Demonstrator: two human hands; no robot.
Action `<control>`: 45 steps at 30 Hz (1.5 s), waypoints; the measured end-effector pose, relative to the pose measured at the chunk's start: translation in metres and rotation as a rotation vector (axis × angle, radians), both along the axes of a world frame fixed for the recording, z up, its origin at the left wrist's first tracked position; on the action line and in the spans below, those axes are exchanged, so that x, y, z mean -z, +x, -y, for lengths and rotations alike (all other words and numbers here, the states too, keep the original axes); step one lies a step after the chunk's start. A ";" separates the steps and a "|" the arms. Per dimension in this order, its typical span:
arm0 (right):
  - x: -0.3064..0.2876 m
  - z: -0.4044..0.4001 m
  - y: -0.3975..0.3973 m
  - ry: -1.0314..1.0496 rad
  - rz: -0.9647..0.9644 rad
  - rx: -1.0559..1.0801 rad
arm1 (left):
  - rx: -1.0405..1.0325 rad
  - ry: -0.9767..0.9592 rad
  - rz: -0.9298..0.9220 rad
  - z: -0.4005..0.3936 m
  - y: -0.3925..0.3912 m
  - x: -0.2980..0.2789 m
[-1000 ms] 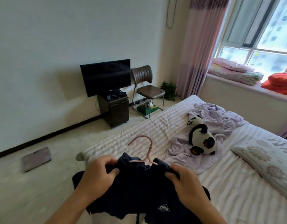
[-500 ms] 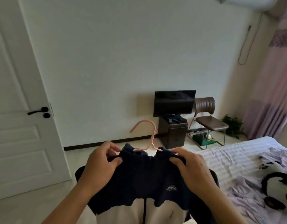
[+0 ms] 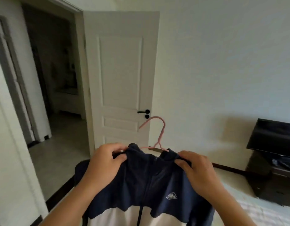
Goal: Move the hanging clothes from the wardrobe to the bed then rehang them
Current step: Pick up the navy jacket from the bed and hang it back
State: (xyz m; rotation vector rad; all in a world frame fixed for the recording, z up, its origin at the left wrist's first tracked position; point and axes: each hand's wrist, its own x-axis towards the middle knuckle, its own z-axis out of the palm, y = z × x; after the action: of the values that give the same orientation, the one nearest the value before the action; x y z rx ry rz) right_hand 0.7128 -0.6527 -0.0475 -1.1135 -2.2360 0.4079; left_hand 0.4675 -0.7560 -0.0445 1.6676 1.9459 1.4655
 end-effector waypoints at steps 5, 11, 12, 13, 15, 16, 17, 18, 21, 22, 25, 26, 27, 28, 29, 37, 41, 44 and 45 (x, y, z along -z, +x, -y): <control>-0.005 -0.007 -0.095 0.008 0.046 -0.251 | -0.257 -0.017 -0.067 0.045 -0.076 -0.002; -0.016 0.004 -0.214 0.080 0.092 -0.553 | -0.540 -0.021 -0.102 0.104 -0.153 -0.005; -0.018 0.009 -0.234 0.099 0.102 -0.601 | -0.576 -0.019 -0.101 0.115 -0.165 -0.006; -0.021 0.015 -0.253 0.114 0.112 -0.641 | -0.609 -0.010 -0.107 0.126 -0.177 -0.008; -0.026 0.028 -0.288 0.143 0.119 -0.722 | -0.673 0.002 -0.123 0.149 -0.202 -0.010; -0.028 0.036 -0.305 0.162 0.118 -0.757 | -0.700 -0.002 -0.132 0.160 -0.214 -0.011; -0.030 0.045 -0.323 0.182 0.121 -0.787 | -0.722 -0.009 -0.144 0.171 -0.227 -0.012; -0.032 0.053 -0.339 0.196 0.122 -0.817 | -0.744 -0.016 -0.155 0.182 -0.241 -0.013; -0.039 0.083 -0.390 0.210 0.134 -0.894 | -0.814 -0.021 -0.176 0.217 -0.286 -0.013; -0.041 0.094 -0.406 0.218 0.139 -0.919 | -0.836 -0.022 -0.182 0.230 -0.302 -0.012; -0.051 0.133 -0.453 0.236 0.146 -0.994 | -0.884 -0.007 -0.211 0.268 -0.348 -0.016; -0.055 0.146 -0.469 0.236 0.146 -1.018 | -0.899 -0.003 -0.219 0.280 -0.363 -0.018; -0.059 0.159 -0.485 0.238 0.151 -1.038 | -0.912 -0.001 -0.224 0.292 -0.378 -0.021; -0.063 0.172 -0.500 0.243 0.153 -1.054 | -0.920 -0.001 -0.230 0.304 -0.393 -0.024; -0.068 0.183 -0.515 0.244 0.154 -1.067 | -0.922 -0.004 -0.239 0.315 -0.407 -0.027; -0.097 0.259 -0.634 0.281 0.062 -1.164 | -1.010 -0.042 -0.286 0.378 -0.520 -0.057; -0.105 0.283 -0.699 0.258 -0.070 -1.154 | -1.077 -0.061 -0.304 0.395 -0.579 -0.066; -0.115 0.294 -0.751 0.241 -0.130 -1.184 | -1.112 -0.072 -0.297 0.401 -0.620 -0.073; -0.119 0.297 -0.769 0.234 -0.142 -1.195 | -1.131 -0.070 -0.304 0.403 -0.634 -0.075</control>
State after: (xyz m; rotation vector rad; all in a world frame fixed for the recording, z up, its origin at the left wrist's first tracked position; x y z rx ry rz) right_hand -0.0562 -0.9495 0.0712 0.4666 -2.4933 0.6221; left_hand -0.1663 -1.1591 0.0306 0.7060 3.3302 1.3667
